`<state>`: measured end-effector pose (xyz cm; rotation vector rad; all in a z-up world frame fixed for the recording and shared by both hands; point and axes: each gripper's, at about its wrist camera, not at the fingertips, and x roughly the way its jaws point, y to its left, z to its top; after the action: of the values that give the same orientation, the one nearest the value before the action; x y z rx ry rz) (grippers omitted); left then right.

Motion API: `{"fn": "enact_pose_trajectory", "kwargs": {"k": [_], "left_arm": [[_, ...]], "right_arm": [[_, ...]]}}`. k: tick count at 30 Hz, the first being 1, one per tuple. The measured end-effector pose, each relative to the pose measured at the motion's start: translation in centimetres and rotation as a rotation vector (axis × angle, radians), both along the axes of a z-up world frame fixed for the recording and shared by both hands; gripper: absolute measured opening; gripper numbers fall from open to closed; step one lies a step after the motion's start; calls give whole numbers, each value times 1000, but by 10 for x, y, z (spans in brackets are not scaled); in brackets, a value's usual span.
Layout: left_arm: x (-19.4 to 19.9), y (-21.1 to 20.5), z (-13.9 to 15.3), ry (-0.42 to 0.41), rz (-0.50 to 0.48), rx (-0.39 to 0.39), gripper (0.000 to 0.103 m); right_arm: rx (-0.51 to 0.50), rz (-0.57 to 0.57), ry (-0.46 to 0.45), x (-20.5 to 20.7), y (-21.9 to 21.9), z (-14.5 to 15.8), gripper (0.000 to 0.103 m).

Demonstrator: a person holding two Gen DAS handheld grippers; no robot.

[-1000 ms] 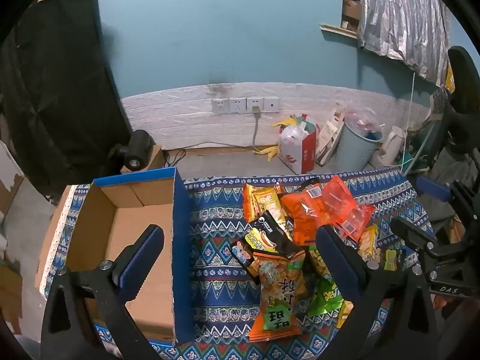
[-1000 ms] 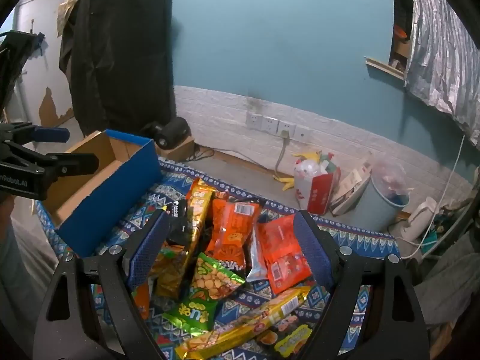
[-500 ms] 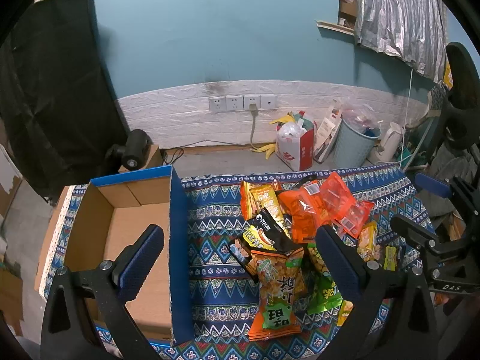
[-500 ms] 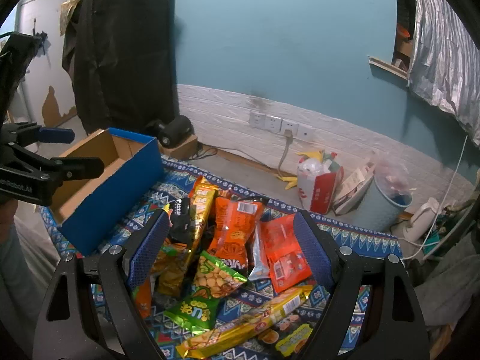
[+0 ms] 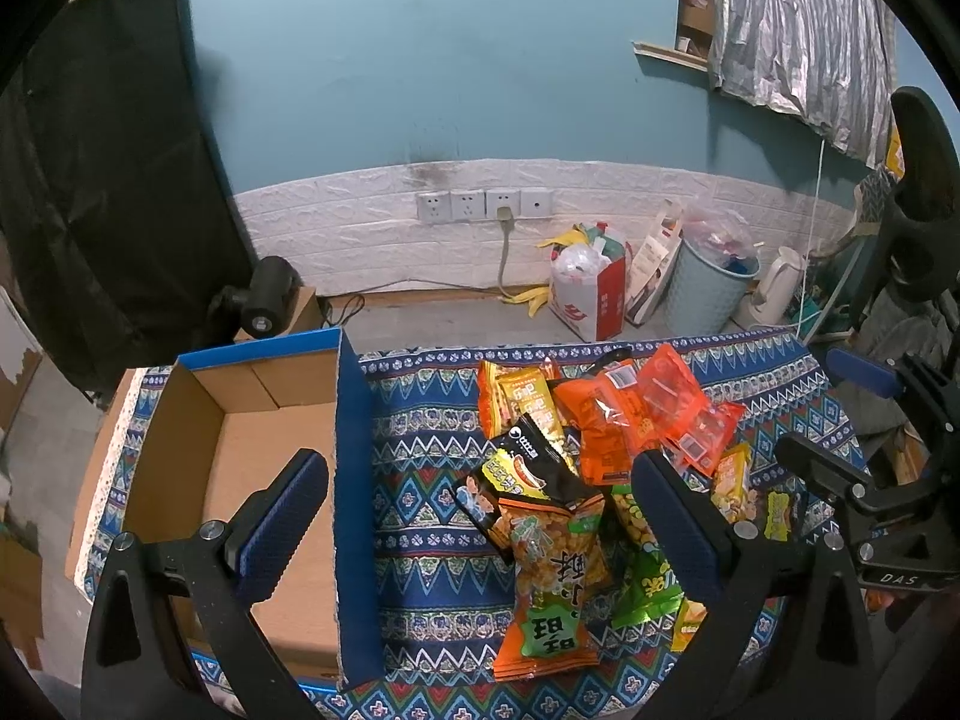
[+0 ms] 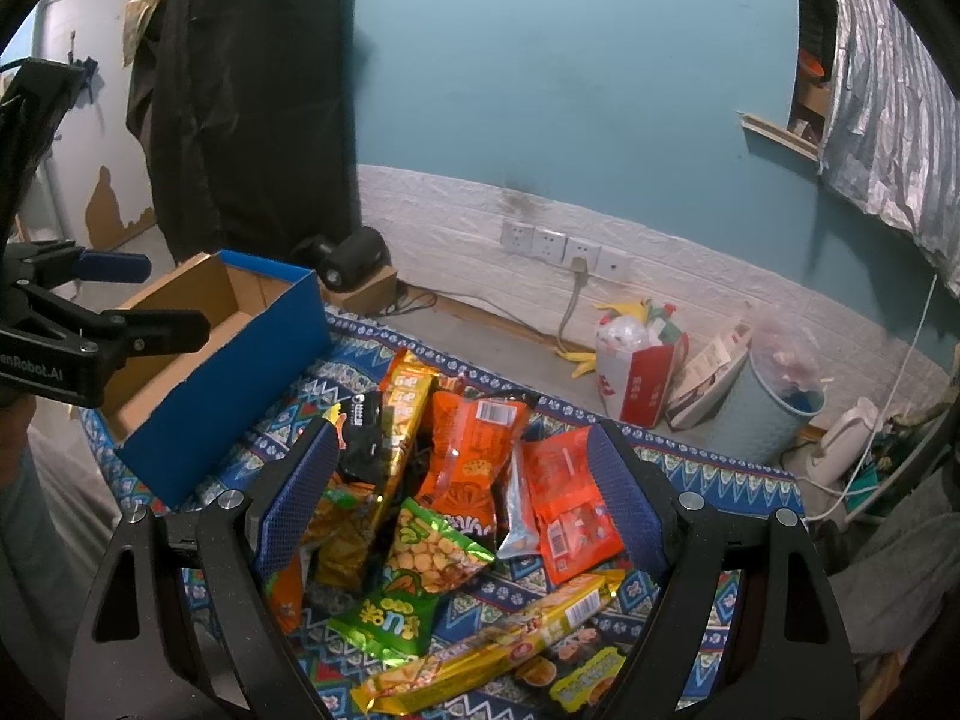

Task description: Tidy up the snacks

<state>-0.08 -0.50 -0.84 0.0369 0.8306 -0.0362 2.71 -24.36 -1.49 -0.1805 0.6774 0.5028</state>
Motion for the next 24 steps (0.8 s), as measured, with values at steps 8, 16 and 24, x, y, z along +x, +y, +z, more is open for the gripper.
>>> {"fn": "enact_pose_trajectory", "kwargs": {"k": [8, 16, 24], "left_arm": [[-1, -1, 1, 2, -3, -3, 102], [0, 0, 0, 7, -9, 0, 102], [0, -1, 0, 8, -9, 1, 102]], "right_arm": [[-2, -1, 1, 1, 0, 0, 83], [-5, -2, 0, 0, 1, 0, 83], [-7, -4, -1, 0, 0, -1, 83]]}}
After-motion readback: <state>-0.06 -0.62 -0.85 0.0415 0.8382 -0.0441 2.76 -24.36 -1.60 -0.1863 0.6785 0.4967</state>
